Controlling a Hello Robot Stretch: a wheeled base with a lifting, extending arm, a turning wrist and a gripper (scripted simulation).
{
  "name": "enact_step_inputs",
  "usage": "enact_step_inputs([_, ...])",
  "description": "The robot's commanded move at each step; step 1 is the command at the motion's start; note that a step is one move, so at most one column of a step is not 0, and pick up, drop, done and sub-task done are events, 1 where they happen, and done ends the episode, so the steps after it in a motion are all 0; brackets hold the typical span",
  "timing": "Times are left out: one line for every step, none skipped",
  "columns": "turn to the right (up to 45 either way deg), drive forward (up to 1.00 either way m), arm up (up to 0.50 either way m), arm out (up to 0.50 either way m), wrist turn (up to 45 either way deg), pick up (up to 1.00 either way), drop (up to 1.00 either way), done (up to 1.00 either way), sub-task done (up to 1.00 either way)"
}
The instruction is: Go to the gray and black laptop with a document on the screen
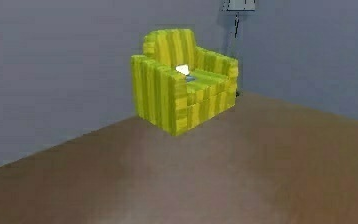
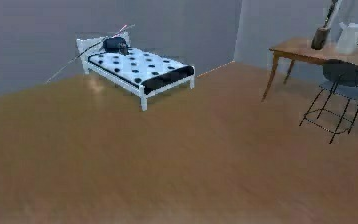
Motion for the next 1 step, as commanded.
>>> enact_step_inputs([0.0, 1.0, 0.0, 0.0, 0.0, 0.0, 0.0, 0.0, 0.0])
